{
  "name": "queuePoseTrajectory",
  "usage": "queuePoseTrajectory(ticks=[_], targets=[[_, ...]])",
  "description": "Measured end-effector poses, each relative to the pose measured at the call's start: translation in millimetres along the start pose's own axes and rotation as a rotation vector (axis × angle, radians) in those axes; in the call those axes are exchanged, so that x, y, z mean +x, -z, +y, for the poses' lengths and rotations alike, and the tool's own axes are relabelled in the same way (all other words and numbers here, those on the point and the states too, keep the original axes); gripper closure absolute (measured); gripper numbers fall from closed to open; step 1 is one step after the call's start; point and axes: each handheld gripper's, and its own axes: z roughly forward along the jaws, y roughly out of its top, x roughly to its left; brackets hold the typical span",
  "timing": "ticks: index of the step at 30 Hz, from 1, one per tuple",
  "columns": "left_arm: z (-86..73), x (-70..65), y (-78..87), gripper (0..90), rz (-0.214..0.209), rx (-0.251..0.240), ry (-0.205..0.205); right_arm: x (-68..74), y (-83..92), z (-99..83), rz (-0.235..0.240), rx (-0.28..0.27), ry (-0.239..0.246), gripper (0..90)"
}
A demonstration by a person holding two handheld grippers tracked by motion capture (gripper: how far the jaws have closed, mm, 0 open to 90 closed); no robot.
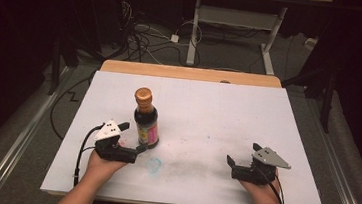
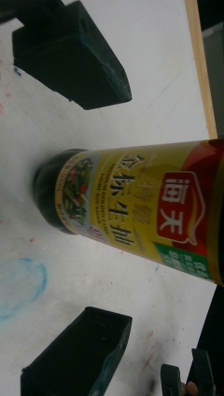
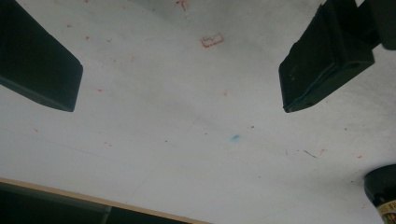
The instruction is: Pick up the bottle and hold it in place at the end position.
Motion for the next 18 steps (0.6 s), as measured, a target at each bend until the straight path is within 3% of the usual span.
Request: queuePoseTrajectory(ticks=[18], targets=[[17.0,-7.5,-30.4,0.9,-0.020,-0.010,-0.005,0.1,0.0,0.0,0.003,0.000,0.005,0.2]])
